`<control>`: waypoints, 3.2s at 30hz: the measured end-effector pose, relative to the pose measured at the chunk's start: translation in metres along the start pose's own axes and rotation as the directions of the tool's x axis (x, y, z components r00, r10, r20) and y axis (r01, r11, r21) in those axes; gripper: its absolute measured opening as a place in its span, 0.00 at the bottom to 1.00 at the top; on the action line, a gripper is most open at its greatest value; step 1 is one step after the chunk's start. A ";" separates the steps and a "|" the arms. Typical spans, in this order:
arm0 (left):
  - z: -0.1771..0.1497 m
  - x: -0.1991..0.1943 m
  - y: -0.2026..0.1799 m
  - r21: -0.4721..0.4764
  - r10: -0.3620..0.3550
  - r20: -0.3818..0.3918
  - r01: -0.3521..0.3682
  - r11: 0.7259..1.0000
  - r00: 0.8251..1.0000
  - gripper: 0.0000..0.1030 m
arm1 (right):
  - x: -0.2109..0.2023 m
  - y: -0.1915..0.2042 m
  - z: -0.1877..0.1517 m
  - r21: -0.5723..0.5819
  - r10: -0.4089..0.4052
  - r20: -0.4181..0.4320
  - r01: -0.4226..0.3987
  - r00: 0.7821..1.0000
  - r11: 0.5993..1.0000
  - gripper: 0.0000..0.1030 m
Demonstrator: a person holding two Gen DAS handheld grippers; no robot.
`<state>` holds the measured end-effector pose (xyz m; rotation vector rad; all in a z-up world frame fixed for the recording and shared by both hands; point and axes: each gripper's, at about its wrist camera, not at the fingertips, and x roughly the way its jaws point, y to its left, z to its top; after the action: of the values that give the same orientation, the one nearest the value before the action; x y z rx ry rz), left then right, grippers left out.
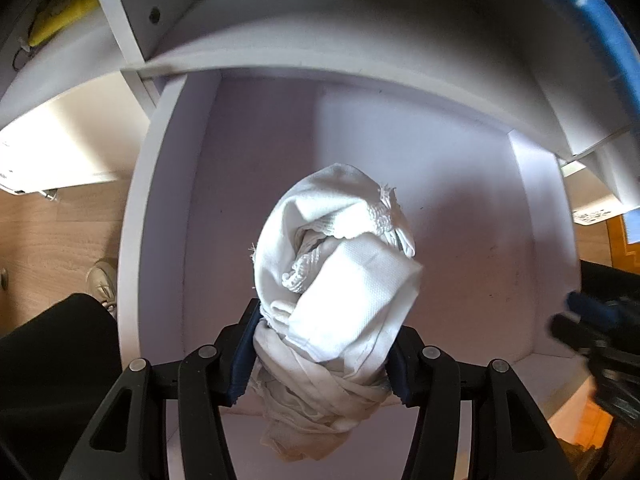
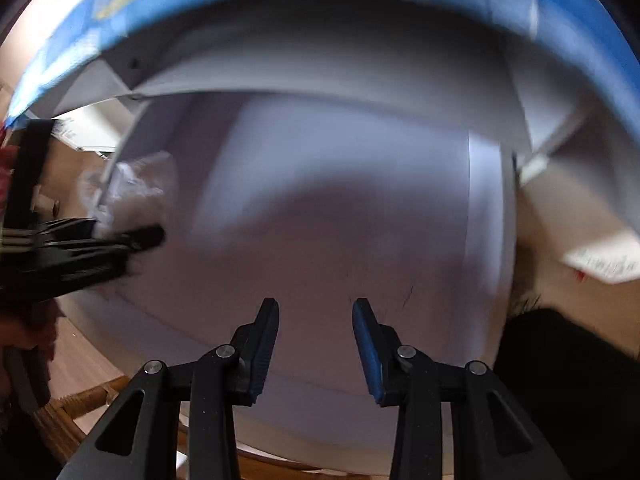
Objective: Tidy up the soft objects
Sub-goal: 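Lift the white cloth out of the shelf toward the tray with the left tool, then lower the white cloth into the tray with the left tool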
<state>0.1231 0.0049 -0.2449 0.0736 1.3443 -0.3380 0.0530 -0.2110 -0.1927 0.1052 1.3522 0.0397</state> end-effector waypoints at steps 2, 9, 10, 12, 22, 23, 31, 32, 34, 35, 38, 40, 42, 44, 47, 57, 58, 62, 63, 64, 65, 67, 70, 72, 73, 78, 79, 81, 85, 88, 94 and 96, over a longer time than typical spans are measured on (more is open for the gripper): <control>-0.001 -0.008 -0.005 0.019 -0.006 0.013 0.006 1.000 1.000 0.54 | 0.014 -0.008 -0.001 0.043 0.028 -0.050 -0.025 0.998 0.999 0.37; -0.010 -0.053 -0.004 0.128 -0.023 0.069 0.014 0.992 0.997 0.54 | 0.041 -0.001 0.000 0.001 -0.017 -0.107 0.017 0.994 1.000 0.37; -0.011 -0.058 -0.005 0.138 -0.027 0.075 0.016 0.990 0.997 0.54 | 0.045 0.001 0.000 -0.008 -0.020 -0.121 0.019 0.992 1.000 0.37; -0.014 -0.075 0.000 0.162 -0.038 0.096 0.022 0.987 0.995 0.54 | 0.050 0.002 -0.002 -0.012 -0.018 -0.141 0.017 0.990 1.000 0.37; -0.005 -0.158 0.001 0.248 -0.069 0.206 0.016 0.969 0.976 0.54 | 0.056 -0.005 -0.004 0.001 -0.011 -0.169 0.011 0.986 1.000 0.37; -0.003 -0.167 -0.001 0.254 -0.076 0.222 0.018 0.967 0.972 0.54 | 0.056 -0.005 -0.004 -0.001 -0.012 -0.168 0.012 0.986 1.000 0.37; 0.020 -0.243 -0.005 0.312 -0.132 0.291 0.037 0.949 0.948 0.54 | 0.055 0.002 -0.013 0.000 -0.008 -0.162 0.008 0.987 1.000 0.37; 0.023 -0.249 -0.007 0.315 -0.138 0.294 0.041 0.948 0.946 0.54 | 0.054 0.001 -0.013 0.001 -0.008 -0.161 0.008 0.987 1.000 0.37; 0.039 -0.259 -0.012 0.316 -0.146 0.310 0.043 0.948 0.939 0.54 | 0.053 -0.002 -0.014 0.006 -0.004 -0.158 0.005 0.987 1.000 0.37; 0.046 -0.263 -0.018 0.316 -0.148 0.313 0.045 0.948 0.938 0.54 | 0.053 -0.003 -0.015 0.008 -0.004 -0.157 0.005 0.988 1.000 0.37; 0.076 -0.273 -0.034 0.306 -0.146 0.325 0.042 0.951 0.934 0.54 | 0.051 -0.007 -0.016 0.016 -0.003 -0.157 0.006 0.988 1.000 0.37; 0.094 -0.278 -0.041 0.291 -0.154 0.331 0.054 0.955 0.931 0.54 | 0.051 -0.009 -0.016 0.021 -0.004 -0.153 0.008 0.988 1.000 0.37; 0.113 -0.277 -0.044 0.265 -0.157 0.338 0.066 0.962 0.928 0.54 | 0.048 -0.012 -0.018 0.027 -0.006 -0.145 0.010 0.989 1.000 0.37; 0.127 -0.274 -0.047 0.241 -0.150 0.340 0.068 0.968 0.928 0.54 | 0.044 -0.014 -0.019 0.034 -0.010 -0.132 0.014 0.991 0.999 0.37; 0.152 -0.261 -0.062 0.220 -0.128 0.332 0.056 0.974 0.934 0.54 | 0.041 -0.018 -0.023 0.041 -0.012 -0.124 0.017 0.992 0.999 0.37; 0.191 -0.236 -0.071 0.121 -0.163 0.290 0.133 0.984 0.943 0.54 | 0.035 -0.024 -0.020 0.082 0.032 -0.111 -0.023 0.993 0.996 0.37; 0.193 -0.234 -0.071 0.118 -0.171 0.288 0.143 0.983 0.942 0.54 | 0.035 -0.024 -0.021 0.081 0.032 -0.111 -0.023 0.993 0.996 0.37; 0.201 -0.225 -0.071 0.106 -0.186 0.277 0.162 0.981 0.943 0.54 | 0.029 -0.021 -0.016 0.077 0.030 -0.116 -0.022 0.993 0.997 0.37; 0.203 -0.222 -0.070 0.098 -0.192 0.271 0.172 0.980 0.943 0.54 | 0.027 -0.022 -0.016 0.078 0.031 -0.116 -0.022 0.993 0.997 0.37; 0.205 -0.219 -0.068 0.088 -0.195 0.269 0.177 0.980 0.943 0.54 | 0.027 -0.022 -0.015 0.080 0.033 -0.117 -0.023 0.993 0.996 0.37; 0.207 -0.217 -0.066 0.078 -0.206 0.267 0.192 0.978 0.941 0.54 | 0.027 -0.022 -0.015 0.083 0.035 -0.117 -0.025 0.993 0.996 0.37; 0.210 -0.211 -0.063 0.066 -0.234 0.252 0.224 0.972 0.939 0.55 | 0.028 -0.022 -0.015 0.086 0.036 -0.117 -0.026 0.993 0.996 0.37; 0.213 -0.205 -0.062 0.064 -0.243 0.237 0.234 0.970 0.941 0.56 | 0.029 -0.023 -0.014 0.088 0.042 -0.117 -0.031 0.992 0.996 0.37; 0.214 -0.202 -0.060 0.063 -0.235 0.231 0.227 0.972 0.944 0.57 | 0.029 -0.022 -0.015 0.088 0.043 -0.118 -0.033 0.992 0.996 0.37; 0.215 -0.201 -0.059 0.063 -0.225 0.229 0.217 0.974 0.947 0.57 | 0.030 -0.022 -0.015 0.088 0.045 -0.119 -0.035 0.992 0.996 0.37; 0.216 -0.196 -0.058 0.105 -0.134 0.219 0.113 0.988 0.966 0.56 | 0.032 -0.022 -0.014 0.089 0.047 -0.124 -0.036 0.991 0.995 0.37; 0.215 -0.196 -0.059 0.122 -0.112 0.222 0.087 0.989 0.969 0.56 | 0.031 -0.022 -0.014 0.090 0.047 -0.124 -0.036 0.991 0.995 0.37; 0.216 -0.196 -0.061 0.145 -0.062 0.228 0.029 0.989 0.972 0.56 | 0.031 -0.023 -0.014 0.093 0.051 -0.123 -0.039 0.991 0.995 0.37; 0.219 -0.192 -0.064 0.161 0.041 0.243 -0.082 0.984 0.969 0.56 | 0.032 -0.023 -0.014 0.096 0.054 -0.123 -0.042 0.991 0.995 0.37; 0.218 -0.191 -0.066 0.160 0.028 0.253 -0.070 0.985 0.967 0.58 | 0.031 -0.021 -0.014 0.092 0.058 -0.121 -0.047 0.991 0.995 0.37; 0.199 -0.220 -0.059 0.090 -0.045 0.348 0.014 0.996 0.937 0.78 | 0.030 -0.020 -0.013 0.097 0.069 -0.116 -0.057 0.991 0.994 0.37; 0.195 -0.230 -0.054 0.069 -0.043 0.372 0.019 0.997 0.927 0.76 | 0.030 -0.020 -0.013 0.104 0.073 -0.117 -0.061 0.990 0.993 0.37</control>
<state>0.2497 -0.0484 0.0290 0.0389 0.9571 -0.4002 0.0457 -0.2279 -0.2268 0.2366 1.4713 0.0351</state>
